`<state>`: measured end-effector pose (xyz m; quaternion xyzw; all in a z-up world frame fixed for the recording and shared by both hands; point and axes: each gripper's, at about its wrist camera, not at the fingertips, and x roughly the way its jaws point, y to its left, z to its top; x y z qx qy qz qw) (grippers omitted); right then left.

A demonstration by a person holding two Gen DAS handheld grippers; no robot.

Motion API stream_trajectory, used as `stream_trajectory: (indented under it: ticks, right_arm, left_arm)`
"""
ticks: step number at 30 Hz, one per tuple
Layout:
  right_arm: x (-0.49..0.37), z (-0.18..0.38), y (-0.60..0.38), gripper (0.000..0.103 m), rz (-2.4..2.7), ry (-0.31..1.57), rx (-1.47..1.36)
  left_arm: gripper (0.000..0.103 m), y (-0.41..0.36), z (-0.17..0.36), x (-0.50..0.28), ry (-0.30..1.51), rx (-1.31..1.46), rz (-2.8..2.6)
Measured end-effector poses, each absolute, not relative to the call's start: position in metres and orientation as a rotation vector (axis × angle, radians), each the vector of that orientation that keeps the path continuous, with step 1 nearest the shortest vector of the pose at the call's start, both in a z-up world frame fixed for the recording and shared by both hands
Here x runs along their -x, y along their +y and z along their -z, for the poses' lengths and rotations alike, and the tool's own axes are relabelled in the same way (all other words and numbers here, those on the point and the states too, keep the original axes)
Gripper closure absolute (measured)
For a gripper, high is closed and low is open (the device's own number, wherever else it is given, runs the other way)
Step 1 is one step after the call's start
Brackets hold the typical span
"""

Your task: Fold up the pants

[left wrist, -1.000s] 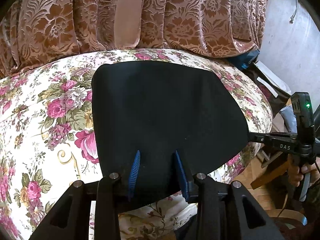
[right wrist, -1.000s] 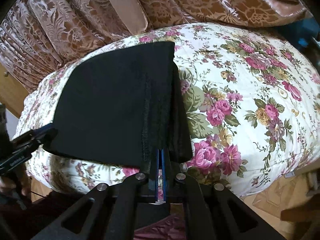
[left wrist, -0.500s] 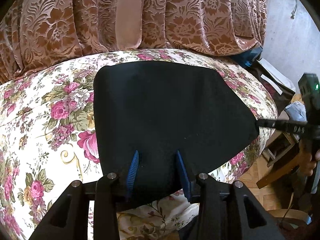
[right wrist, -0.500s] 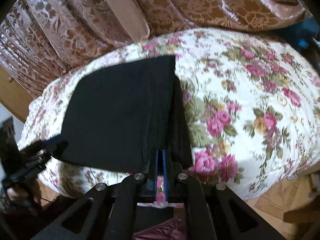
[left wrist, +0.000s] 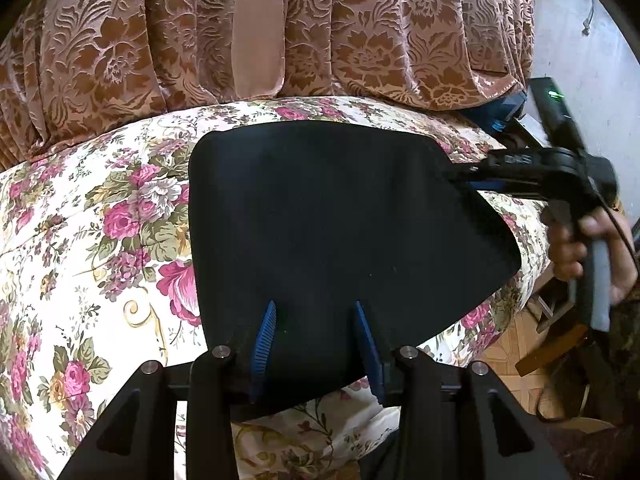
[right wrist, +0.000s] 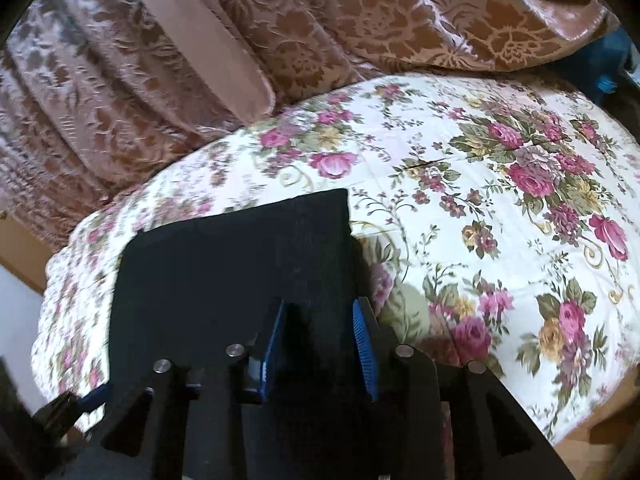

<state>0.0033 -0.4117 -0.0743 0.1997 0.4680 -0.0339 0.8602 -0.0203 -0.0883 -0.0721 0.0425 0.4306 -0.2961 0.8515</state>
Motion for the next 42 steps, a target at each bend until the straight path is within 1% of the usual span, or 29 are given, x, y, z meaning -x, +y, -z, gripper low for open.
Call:
stream_trajectory:
  ticks: [2, 4, 5, 8, 14, 19, 28, 29, 32, 42]
  right_arm:
    - [-0.011, 0.081, -0.411, 0.070, 0.053, 0.998, -0.431]
    - [-0.019, 0.086, -0.408, 0.080, 0.057, 1.012, -0.414]
    - [-0.020, 0.086, -0.406, 0.093, 0.051, 1.006, -0.404]
    - [-0.023, 0.089, -0.404, 0.095, 0.064, 0.996, -0.378]
    - [-0.025, 0.108, -0.411, 0.095, 0.074, 1.009, -0.401]
    - [-0.023, 0.112, -0.417, 0.094, 0.057, 0.987, -0.446]
    - [-0.019, 0.115, -0.422, 0.093, 0.038, 0.963, -0.481]
    - [-0.018, 0.116, -0.423, 0.093, 0.034, 0.961, -0.484]
    - [-0.019, 0.117, -0.424, 0.091, 0.018, 0.959, -0.492]
    - [-0.019, 0.119, -0.429, 0.089, -0.026, 0.958, -0.525]
  left_arm:
    - [0.060, -0.089, 0.073, 0.020, 0.907, -0.093, 0.623]
    - [0.060, -0.088, 0.072, 0.019, 0.907, -0.095, 0.622]
    - [0.060, -0.088, 0.072, 0.019, 0.907, -0.094, 0.625]
    - [0.060, -0.085, 0.068, 0.018, 0.898, -0.086, 0.646]
    - [0.060, -0.046, 0.054, 0.005, 0.892, 0.084, 0.674]
    - [0.060, -0.014, 0.054, -0.022, 0.939, 0.239, 0.657]
    - [0.060, -0.011, 0.063, -0.074, 1.025, 0.403, 0.680]
    - [0.059, -0.012, 0.065, -0.078, 1.031, 0.411, 0.681]
    - [0.044, -0.015, 0.075, -0.089, 1.058, 0.443, 0.694]
    - [0.042, -0.028, 0.092, -0.128, 1.125, 0.505, 0.717]
